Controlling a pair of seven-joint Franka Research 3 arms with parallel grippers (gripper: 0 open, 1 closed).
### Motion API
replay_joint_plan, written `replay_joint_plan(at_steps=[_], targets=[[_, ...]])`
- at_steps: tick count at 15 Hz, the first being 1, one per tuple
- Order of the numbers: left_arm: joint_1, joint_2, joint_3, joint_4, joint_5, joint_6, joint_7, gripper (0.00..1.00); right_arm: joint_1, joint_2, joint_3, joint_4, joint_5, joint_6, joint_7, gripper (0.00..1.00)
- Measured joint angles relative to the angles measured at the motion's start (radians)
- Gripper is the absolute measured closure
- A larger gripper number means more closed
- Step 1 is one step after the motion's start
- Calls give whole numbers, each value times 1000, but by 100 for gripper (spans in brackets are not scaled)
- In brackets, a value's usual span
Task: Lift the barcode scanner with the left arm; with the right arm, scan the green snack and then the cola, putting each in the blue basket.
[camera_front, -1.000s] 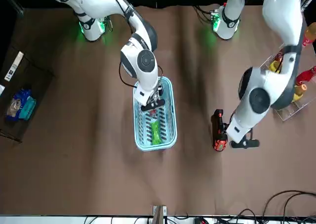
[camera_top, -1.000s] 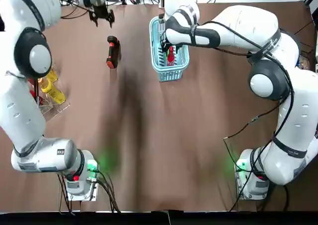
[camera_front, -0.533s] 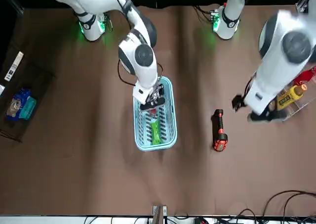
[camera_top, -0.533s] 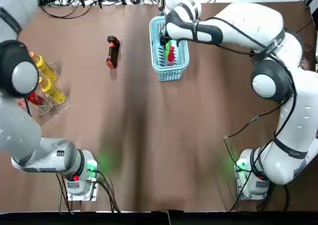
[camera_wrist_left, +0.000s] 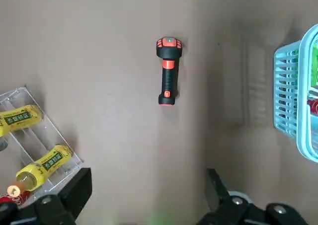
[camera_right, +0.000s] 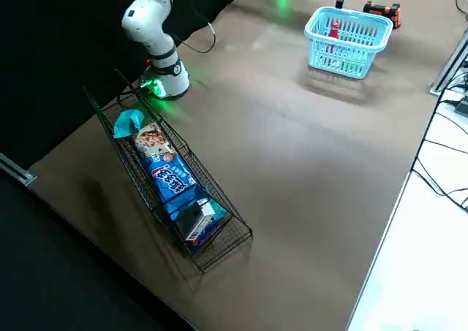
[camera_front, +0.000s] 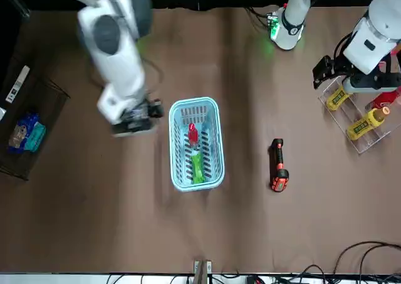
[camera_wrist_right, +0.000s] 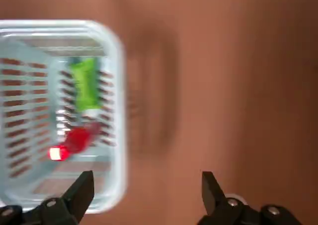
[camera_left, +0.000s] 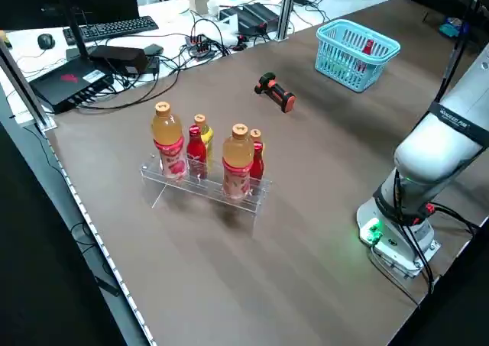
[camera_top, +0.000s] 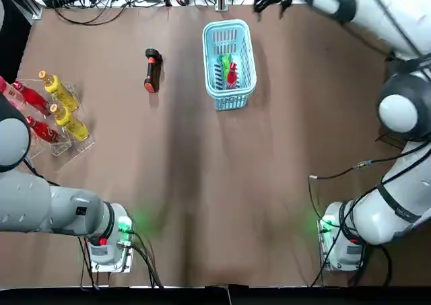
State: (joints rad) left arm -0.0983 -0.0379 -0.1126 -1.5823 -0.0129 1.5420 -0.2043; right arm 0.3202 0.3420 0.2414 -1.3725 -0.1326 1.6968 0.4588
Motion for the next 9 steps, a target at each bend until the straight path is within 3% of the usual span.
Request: replay_joint_plan(at_steps=[5,9], targets=[[-1,13,0,-5,0,0,4,0,-222,-33,-1,-5,1,-78,-246,4],[-2,13,-3,-7,0,-1,8,0,-270,-70,1,-46,1,-82,-329,3]])
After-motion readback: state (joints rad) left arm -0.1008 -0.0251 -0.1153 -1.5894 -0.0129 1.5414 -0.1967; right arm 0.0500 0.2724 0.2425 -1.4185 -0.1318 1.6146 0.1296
